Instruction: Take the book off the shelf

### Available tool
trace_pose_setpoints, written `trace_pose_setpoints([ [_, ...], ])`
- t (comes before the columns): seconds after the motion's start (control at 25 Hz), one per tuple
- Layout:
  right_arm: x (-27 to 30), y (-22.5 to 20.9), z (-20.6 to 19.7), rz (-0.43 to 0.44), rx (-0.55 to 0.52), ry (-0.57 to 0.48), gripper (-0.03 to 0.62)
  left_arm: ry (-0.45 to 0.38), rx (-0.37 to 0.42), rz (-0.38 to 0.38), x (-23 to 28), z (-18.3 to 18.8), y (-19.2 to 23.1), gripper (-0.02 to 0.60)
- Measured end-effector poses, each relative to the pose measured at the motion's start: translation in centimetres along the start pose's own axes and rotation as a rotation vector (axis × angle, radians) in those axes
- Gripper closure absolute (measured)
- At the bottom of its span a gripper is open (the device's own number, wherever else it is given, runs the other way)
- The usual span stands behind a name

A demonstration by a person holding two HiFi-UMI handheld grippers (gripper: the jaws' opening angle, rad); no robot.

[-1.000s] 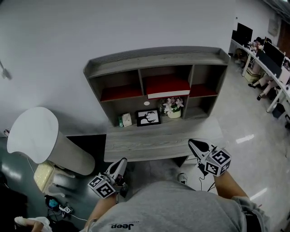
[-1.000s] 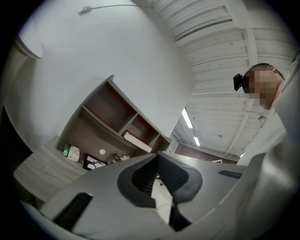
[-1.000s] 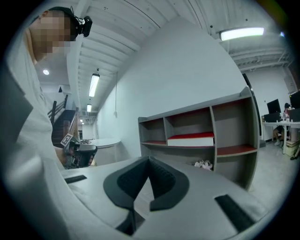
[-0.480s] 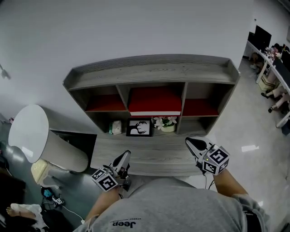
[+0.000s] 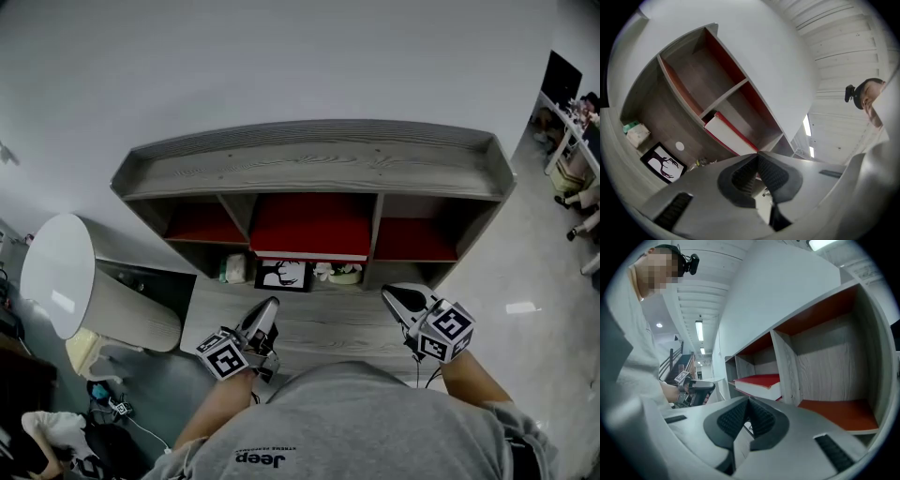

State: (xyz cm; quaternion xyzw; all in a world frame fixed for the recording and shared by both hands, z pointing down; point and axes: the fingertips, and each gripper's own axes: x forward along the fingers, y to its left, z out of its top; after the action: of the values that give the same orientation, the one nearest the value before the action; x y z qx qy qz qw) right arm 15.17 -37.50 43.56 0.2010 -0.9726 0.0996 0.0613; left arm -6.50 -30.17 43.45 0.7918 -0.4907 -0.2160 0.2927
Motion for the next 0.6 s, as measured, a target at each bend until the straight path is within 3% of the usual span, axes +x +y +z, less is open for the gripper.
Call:
trace_pose_setpoints([
  [0.28,1.8,-0.6,-0.6,-0.057,0.017,0.016,0.589,0.086,-0.139,-0.034,3.5,-0.3,2.6,0.557],
  [0.44,2.1,-0.1,-0.7,-0.098,0.027,0.028,0.589,0.125,-0.183,-0.127,5.6,0.3,2.5,0.554],
  [0.6,2.4,0.4,-1.4,-0.126,0.046,0.043,0.589,0.161,-0.267,-0.121,6.8,0.2,4.1,0.522],
])
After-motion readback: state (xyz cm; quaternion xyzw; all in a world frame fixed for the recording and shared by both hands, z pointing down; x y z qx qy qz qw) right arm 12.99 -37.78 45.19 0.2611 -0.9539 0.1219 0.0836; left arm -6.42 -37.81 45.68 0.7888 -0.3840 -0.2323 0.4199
